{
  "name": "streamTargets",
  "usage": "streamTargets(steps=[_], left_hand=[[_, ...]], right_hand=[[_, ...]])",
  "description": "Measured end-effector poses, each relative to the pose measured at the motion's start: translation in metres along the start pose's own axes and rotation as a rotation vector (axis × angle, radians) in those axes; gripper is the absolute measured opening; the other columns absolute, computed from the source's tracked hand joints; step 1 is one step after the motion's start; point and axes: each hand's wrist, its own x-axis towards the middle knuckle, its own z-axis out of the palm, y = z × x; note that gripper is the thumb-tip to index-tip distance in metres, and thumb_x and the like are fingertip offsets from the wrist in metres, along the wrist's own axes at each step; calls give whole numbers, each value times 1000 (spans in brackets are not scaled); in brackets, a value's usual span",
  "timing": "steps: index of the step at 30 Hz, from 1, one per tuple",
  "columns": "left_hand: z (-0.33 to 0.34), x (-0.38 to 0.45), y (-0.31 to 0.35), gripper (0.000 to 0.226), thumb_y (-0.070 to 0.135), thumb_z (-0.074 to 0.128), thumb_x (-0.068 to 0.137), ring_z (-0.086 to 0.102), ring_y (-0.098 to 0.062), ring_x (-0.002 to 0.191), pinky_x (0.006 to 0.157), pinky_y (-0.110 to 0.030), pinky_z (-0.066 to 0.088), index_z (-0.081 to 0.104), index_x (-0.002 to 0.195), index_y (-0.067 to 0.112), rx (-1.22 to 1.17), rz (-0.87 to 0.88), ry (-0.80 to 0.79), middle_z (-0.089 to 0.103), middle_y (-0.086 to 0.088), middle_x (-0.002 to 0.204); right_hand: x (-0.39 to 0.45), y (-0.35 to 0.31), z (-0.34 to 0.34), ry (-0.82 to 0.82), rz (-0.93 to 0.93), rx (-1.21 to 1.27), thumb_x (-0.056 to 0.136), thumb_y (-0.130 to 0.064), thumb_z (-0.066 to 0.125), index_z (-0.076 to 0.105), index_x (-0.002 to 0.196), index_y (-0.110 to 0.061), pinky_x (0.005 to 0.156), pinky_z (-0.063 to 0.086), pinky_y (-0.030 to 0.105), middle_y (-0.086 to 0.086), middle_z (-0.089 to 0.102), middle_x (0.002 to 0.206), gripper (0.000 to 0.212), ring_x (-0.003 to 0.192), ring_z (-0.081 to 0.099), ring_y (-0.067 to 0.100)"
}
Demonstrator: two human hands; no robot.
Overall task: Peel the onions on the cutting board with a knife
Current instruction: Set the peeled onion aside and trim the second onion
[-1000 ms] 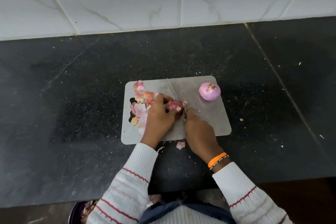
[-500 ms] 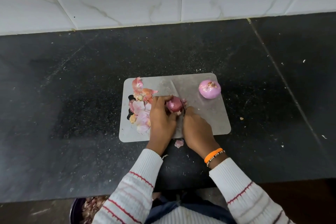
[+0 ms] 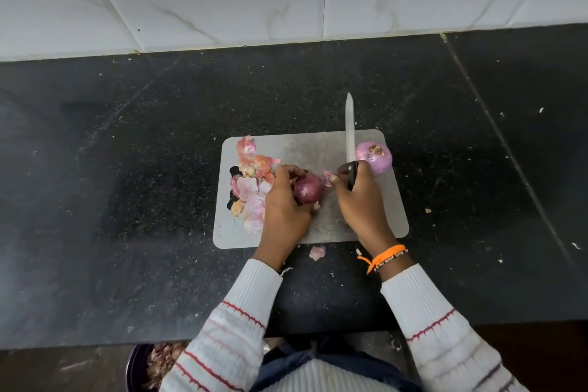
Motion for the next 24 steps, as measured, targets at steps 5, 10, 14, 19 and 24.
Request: streamTargets(steps=[5, 10, 14, 19, 24], left_hand=[[-7, -3, 6, 65, -7, 75, 68, 56, -17, 109, 94, -33, 51, 46, 121, 17, -90, -49, -57, 52, 5, 114], [-7, -8, 14, 51, 6, 73, 75, 59, -18, 102, 89, -36, 53, 54, 121, 19, -186, -158, -70, 59, -3, 116], [-10, -12, 24, 42, 8, 70, 80, 58, -14, 100, 87, -24, 51, 57, 118, 18, -253, -185, -80, 59, 1, 111], [-18, -11, 35, 34, 21, 62, 88, 63, -21, 101, 79, -24, 57, 57, 114, 1, -649, -470, -64, 63, -16, 114], [-21, -12, 33, 42, 27, 63, 87, 66, -27, 102, 76, -28, 58, 56, 116, -3, -773, -555, -42, 65, -21, 112]], right_hand=[[14, 0, 5, -68, 120, 243, 84, -10, 64, 51, 101, -14, 65, 45, 24, 5, 60, 95, 22, 78, 55, 13], [17, -7, 6, -38, -84, -12, 84, 2, 58, 48, 103, -8, 81, 45, 28, 4, 56, 99, 24, 92, 54, 16], [17, -6, 10, 24, -183, -165, 84, 2, 54, 47, 106, -3, 71, 45, 34, 15, 60, 100, 23, 90, 57, 26], [15, -7, 2, 9, -214, -122, 88, -12, 59, 60, 93, -5, 62, 32, 18, 2, 63, 85, 8, 78, 54, 14], [-7, -12, -2, 77, -270, -25, 85, -6, 59, 63, 92, -11, 70, 37, 12, 6, 62, 94, 9, 85, 56, 12]])
